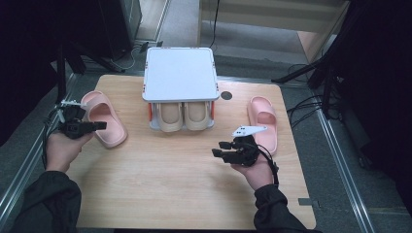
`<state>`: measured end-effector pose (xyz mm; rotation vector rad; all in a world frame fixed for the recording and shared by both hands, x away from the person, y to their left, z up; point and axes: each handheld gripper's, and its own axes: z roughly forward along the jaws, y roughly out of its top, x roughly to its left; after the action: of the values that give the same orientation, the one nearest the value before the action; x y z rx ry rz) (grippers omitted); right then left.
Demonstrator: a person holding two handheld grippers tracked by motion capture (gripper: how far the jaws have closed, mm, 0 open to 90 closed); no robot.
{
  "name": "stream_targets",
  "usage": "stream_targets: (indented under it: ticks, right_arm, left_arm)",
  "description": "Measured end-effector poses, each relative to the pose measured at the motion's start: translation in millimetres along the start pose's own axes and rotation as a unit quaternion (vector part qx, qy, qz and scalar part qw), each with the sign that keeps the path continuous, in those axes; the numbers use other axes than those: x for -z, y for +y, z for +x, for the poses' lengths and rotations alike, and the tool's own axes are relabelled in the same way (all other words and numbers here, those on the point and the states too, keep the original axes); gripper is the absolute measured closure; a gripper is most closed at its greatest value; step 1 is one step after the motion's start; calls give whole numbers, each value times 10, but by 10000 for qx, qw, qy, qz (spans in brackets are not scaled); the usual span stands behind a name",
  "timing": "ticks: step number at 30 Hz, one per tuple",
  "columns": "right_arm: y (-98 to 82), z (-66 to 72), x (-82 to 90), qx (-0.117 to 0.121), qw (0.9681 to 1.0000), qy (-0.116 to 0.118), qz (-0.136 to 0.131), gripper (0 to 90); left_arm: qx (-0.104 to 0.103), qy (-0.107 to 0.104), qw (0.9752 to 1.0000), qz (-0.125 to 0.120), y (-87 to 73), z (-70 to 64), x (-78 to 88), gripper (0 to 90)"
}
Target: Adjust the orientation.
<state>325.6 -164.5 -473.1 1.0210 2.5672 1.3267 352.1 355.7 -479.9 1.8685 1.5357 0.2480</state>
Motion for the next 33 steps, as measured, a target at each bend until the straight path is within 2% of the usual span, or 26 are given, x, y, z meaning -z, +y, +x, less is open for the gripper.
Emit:
stream_targets:
  ticks: [7, 9, 15, 16, 18, 21, 28, 31, 33]
  right_arm:
    - [0, 0, -30, 31, 10000, 8, 49, 554]
    - [2, 6, -34, 19, 10000, 9, 66, 553]
    - [0, 5, -49, 21, 10000, -6, 92, 551]
    - [1, 6, -48, 23, 10000, -3, 84, 551]
    - [1, 11, -46, 28, 10000, -5, 83, 550]
    - [-3, 11, -46, 43, 9999, 2, 94, 547]
    - [-8, 11, -48, 18, 9999, 24, 141, 545]
    - [-7, 14, -47, 21, 9999, 26, 130, 545]
    - [-7, 16, -46, 26, 9999, 27, 129, 545]
  left_arm:
    - [187, 244, 9995, -40, -13, 175, -130, 864]
    - [302, 222, 9993, -64, -21, 232, -149, 860]
    - [451, 322, 9985, -16, -54, 376, -185, 856]
    - [510, 269, 9983, -18, -60, 396, -182, 856]
    - [521, 309, 9982, -36, -66, 416, -167, 855]
    - [435, 327, 9985, -1, -75, 430, -153, 848]
    - [518, 287, 9982, -8, -102, 497, -78, 842]
    - [492, 418, 9979, -5, -120, 546, -32, 835]
    - [613, 395, 9973, -58, -137, 586, -3, 829]
